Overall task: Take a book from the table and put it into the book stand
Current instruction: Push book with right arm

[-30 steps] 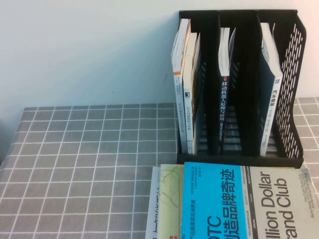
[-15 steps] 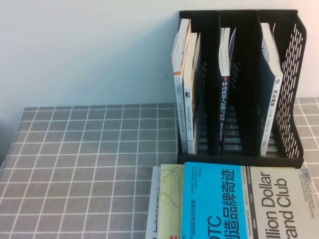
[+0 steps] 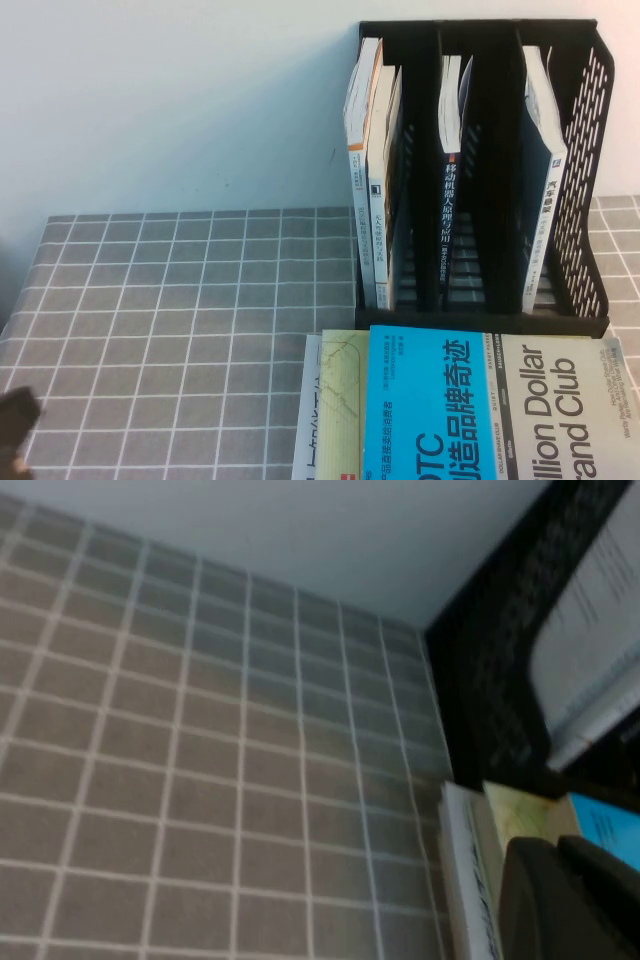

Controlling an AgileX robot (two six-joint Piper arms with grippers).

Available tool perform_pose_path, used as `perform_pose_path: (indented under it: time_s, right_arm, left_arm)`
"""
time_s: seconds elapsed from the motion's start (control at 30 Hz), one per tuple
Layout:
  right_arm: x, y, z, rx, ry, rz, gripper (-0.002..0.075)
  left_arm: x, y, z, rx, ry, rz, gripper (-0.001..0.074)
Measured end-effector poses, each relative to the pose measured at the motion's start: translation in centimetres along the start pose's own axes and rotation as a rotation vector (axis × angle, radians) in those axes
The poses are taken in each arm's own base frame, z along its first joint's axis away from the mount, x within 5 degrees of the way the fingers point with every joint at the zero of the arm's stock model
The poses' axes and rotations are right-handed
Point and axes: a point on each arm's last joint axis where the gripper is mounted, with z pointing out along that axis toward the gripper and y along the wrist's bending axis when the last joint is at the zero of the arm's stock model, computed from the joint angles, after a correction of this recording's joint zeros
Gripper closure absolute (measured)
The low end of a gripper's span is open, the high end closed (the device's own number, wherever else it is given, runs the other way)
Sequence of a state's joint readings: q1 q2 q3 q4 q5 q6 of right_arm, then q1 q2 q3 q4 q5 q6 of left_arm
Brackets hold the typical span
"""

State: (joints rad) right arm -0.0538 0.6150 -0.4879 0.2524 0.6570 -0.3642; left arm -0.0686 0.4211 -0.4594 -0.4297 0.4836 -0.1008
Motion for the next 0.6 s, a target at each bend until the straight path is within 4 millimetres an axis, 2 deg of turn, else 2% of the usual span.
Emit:
perform_pose_path:
  time_s: [0.17, 0.27, 0.4, 0.5, 0.6]
  right_arm:
    - [-1.3, -0.6, 5.7, -0.095, 0.160, 0.022, 0.0729]
    - [-2.1, -1.3, 8.6, -0.107, 0.237, 0.051, 0.0729]
    - [-2.3, -1.6, 11.9, -0.144, 0.334, 0.108, 0.0729]
    - [-2.0, -0.8, 13.7, -0.221, 0.376, 0.104, 0.0729]
    - [-1.7, 0.9, 14.9, -0.293, 0.397, 0.069, 0.0729]
  left_arm:
    - [-0.7, -1.7, 2.3, 0.114, 0.210, 0.032, 0.0738]
    - [-1.2, -2.8, 3.5, 0.216, 0.273, 0.014, 0.0738]
    - [-1.4, -3.8, 4.6, 0.342, 0.303, -0.055, 0.0738]
    - [-1.7, -4.2, 5.3, 0.400, 0.294, -0.131, 0.0738]
    - [-2.1, -4.5, 5.8, 0.440, 0.278, -0.194, 0.0738]
